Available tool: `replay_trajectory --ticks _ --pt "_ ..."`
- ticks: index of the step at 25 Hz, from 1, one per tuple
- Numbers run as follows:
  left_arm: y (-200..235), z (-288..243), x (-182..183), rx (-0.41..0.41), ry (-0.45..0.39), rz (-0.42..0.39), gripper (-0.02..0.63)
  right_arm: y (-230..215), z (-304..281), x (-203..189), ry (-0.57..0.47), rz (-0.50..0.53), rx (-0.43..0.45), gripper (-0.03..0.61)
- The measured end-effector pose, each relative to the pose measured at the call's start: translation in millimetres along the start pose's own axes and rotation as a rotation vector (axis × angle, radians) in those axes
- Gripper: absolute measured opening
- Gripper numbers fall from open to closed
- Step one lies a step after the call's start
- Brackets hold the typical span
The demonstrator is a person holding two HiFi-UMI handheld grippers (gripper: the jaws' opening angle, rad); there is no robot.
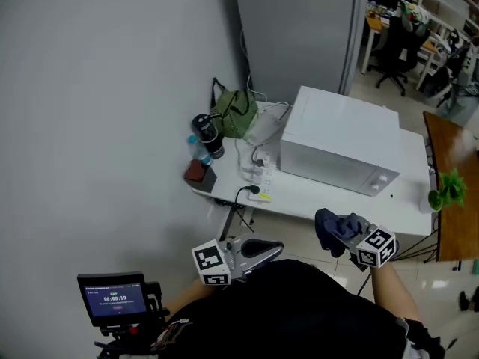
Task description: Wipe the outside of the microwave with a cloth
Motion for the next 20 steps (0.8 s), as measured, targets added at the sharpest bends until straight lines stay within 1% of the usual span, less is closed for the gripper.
replay_trajectory --ticks 3,4,6,8,10,11,14,16,18,20 --pt "-11 38 -23 -0.011 -0.018 0.033 0.003 34 -5 -15 -0.145 -0.194 0.023 0.129" --pt "-11 49 -28 -0.021 -0.023 0.045 0.003 46 -7 -17 -0.187 -0.243 0.022 0.129" --pt "-7 70 -26 -0.06 -0.026 0.074 0.003 74 -15 -9 -0.229 -0.291 0.005 0.129" --pt "-7 80 -18 -0.125 -0.02 0.096 0.003 101 -15 3 -0.23 -0.29 -0.023 0.129" --pt "-11 81 -12 -0.184 -0.005 0.076 0.003 121 -5 11 -0.237 -0.283 -0.039 0.129" --pt "-12 81 -9 -0.199 -0.002 0.062 0.003 127 1 14 -0.248 -0.287 -0.04 0.129" --pt "-17 79 -5 -0.204 -0.034 0.058 0.003 138 17 21 -0.299 -0.308 -0.027 0.129" --pt "-22 64 -10 -0.211 -0.05 0.051 0.003 137 32 21 -0.33 -0.297 -0.021 0.129" --pt "-28 42 -19 -0.23 -0.042 0.034 0.003 129 50 12 -0.348 -0.277 -0.018 0.126" --pt "-34 20 -25 -0.25 -0.029 0.025 0.003 122 69 3 -0.345 -0.261 -0.023 0.124"
Point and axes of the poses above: the fingertips, and each gripper's own axes: z backward along the fingers, y to its left, x out of its top, the point moved 9 cm from there along z, backward along the fingers, and after that the axes turned 5 degrees about -z, right-handed, at the moved point
